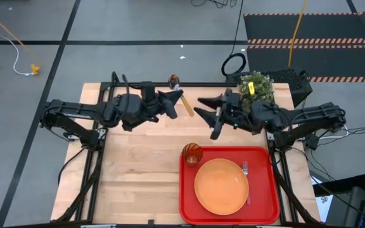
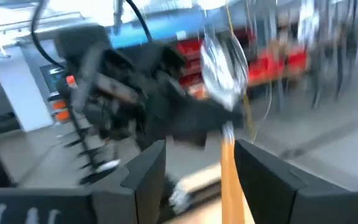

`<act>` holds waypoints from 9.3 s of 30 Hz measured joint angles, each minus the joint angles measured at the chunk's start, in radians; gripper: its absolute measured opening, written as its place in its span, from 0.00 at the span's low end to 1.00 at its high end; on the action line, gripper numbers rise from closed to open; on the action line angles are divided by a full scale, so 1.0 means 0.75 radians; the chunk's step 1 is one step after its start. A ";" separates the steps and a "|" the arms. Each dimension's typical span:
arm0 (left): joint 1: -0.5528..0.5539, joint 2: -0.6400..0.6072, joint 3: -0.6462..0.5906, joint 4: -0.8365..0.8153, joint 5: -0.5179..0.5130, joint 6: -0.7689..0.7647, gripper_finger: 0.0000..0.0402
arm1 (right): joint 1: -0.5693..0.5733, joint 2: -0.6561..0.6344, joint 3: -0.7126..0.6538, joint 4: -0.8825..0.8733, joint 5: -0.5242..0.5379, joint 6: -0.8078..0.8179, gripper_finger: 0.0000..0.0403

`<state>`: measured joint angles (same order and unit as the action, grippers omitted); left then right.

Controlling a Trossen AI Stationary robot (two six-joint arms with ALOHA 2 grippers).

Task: Pick and place plate/cup/fork/spoon on tray
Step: Put the yellow spoon on the red tray to the right of the red fork

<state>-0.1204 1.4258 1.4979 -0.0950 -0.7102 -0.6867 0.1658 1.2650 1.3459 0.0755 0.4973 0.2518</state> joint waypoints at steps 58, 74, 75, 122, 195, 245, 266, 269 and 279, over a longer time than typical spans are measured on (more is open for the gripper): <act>0.003 0.254 -0.001 0.374 -0.392 -0.183 0.01 | -0.248 0.065 -0.002 -0.281 -0.111 -0.419 0.11; -0.030 0.210 0.000 0.282 -0.327 -0.174 0.46 | -0.248 0.050 -0.002 -0.315 -0.112 -0.370 0.12; -0.040 0.197 -0.001 0.228 -0.323 -0.177 0.49 | -0.248 0.048 -0.002 -0.315 -0.111 -0.357 0.12; -0.189 -0.224 -0.001 -1.295 0.271 -0.363 0.59 | 0.483 -0.128 -0.001 -1.686 -0.005 1.757 0.12; -0.166 -0.221 -0.066 -1.277 0.246 -0.517 0.59 | 1.154 0.329 -0.601 -1.370 -0.776 2.735 0.13; -0.166 -0.221 -0.066 -1.265 0.253 -0.487 0.59 | 1.089 0.231 -0.756 -1.107 -0.845 2.740 0.29; -0.162 -0.221 -0.066 -1.265 0.253 -0.448 0.59 | 1.089 0.232 -0.755 -0.909 -0.837 2.755 0.29; -0.162 -0.221 -0.066 -1.266 0.252 -0.445 0.59 | 1.091 0.237 -0.757 -0.892 -0.844 2.748 0.29; -0.151 -0.221 -0.066 -1.264 0.249 -0.418 0.59 | 1.091 0.220 -0.758 -0.900 -0.834 2.741 0.29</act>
<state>-0.2337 1.2602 1.4483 -1.0426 -0.5235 -1.0004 0.9836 1.4302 0.7773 -0.5993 -0.1283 2.3078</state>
